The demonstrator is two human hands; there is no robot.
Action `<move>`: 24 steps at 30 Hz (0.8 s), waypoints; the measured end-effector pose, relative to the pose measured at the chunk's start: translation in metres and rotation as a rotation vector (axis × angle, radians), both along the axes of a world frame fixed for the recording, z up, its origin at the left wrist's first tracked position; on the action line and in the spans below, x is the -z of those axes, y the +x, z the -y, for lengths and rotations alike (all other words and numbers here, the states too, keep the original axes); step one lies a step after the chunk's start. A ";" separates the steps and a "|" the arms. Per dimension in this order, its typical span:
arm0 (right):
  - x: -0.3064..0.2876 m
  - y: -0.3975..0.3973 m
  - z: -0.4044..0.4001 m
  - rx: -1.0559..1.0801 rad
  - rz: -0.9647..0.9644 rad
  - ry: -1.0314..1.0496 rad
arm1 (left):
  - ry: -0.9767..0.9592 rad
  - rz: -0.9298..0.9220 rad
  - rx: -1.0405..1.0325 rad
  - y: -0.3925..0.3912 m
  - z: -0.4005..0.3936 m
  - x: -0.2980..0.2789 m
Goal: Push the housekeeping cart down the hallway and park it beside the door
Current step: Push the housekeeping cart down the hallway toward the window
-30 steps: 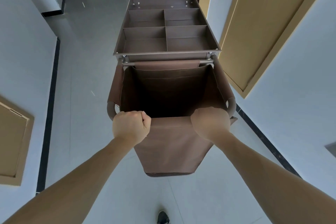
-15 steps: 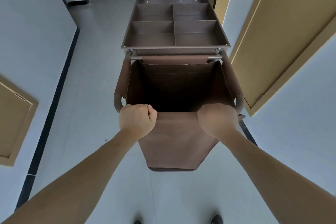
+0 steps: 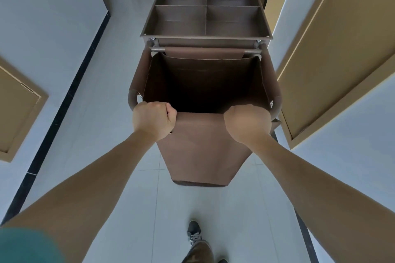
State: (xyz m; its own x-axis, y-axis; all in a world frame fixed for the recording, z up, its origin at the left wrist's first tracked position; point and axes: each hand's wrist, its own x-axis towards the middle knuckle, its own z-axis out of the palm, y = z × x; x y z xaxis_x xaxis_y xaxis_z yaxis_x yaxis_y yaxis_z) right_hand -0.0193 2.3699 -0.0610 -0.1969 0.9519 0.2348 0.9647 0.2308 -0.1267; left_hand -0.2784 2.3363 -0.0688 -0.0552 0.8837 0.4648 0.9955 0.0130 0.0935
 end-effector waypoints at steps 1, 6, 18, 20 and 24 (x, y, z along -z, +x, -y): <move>0.000 0.007 -0.009 -0.005 0.000 0.004 | 0.002 0.003 -0.006 0.007 -0.007 0.000; -0.002 0.042 -0.051 -0.019 -0.010 0.048 | 0.021 0.023 -0.020 0.044 -0.043 0.000; -0.007 0.094 -0.190 -0.073 0.023 -0.010 | 0.029 0.025 -0.044 0.097 -0.166 0.001; -0.008 0.097 -0.215 -0.086 0.020 -0.020 | 0.028 0.024 -0.049 0.101 -0.190 0.001; -0.007 0.106 -0.265 -0.107 0.011 -0.020 | 0.027 0.022 -0.072 0.110 -0.235 0.001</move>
State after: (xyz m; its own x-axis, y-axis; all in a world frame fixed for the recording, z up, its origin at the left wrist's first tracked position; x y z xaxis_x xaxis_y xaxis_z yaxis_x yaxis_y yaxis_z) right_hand 0.0869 2.6345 -0.0544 -0.3000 0.9298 0.2130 0.9362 0.3299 -0.1215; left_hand -0.1685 2.5710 -0.0693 -0.1289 0.8642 0.4863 0.9898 0.0817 0.1171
